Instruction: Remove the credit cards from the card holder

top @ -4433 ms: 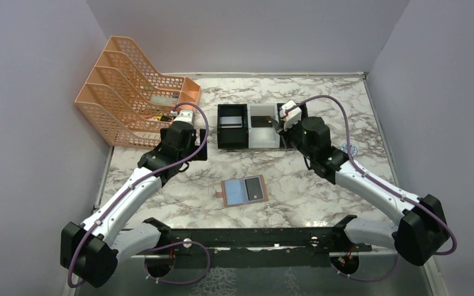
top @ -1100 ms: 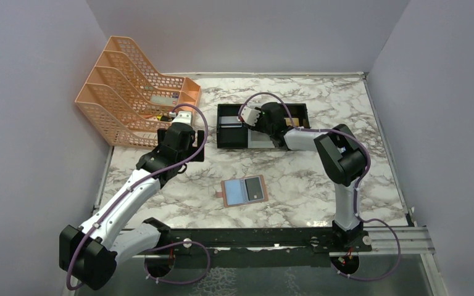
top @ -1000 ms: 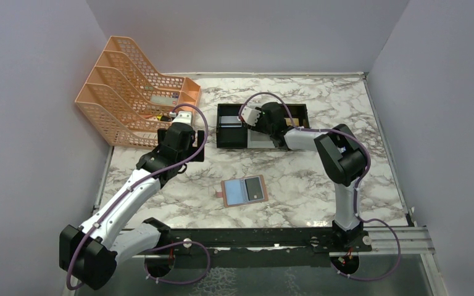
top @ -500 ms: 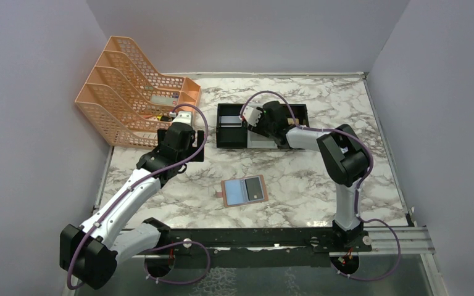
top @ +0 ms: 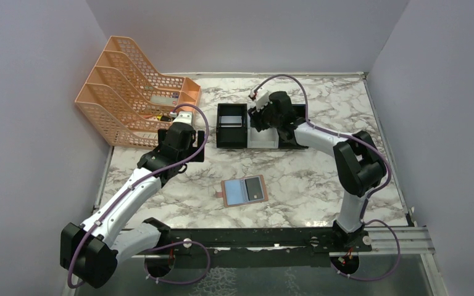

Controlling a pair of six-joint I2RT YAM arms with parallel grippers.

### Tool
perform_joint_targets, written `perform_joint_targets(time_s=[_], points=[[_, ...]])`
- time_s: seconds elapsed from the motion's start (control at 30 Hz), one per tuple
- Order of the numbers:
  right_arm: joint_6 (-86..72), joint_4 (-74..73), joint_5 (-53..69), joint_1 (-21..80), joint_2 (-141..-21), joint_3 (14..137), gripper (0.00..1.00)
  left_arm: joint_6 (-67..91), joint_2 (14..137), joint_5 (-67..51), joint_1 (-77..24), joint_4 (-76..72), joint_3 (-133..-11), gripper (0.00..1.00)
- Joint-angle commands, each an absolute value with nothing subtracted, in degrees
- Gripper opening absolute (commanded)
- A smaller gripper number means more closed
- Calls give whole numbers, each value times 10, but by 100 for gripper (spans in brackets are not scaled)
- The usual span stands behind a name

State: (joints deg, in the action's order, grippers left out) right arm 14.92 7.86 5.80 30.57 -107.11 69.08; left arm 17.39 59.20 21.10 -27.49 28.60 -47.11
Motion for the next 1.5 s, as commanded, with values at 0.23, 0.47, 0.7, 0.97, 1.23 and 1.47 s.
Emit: perform_joint_targets(time_s=[0.23,0.47,0.7,0.97,1.23,1.47], points=[[-155,-93,39,303,-1106,756,22,171,597,218,-272,286,-469,99],[-158,-159,-17,303,-1167,836,22,170,598,217,-272,287,-469,99],[-165,-175,-60,303,-1202,871,22,170,599,215,-271,286,-470,99],[-174,-169,-80,303,-1219,879,22,170,598,213,-271,286,-470,99],[-185,-163,-94,303,-1233,879,22,170,596,214,-270,287,-470,99],[-188,-140,-116,303,-1237,863,23,170,598,213,-269,287,-470,99]])
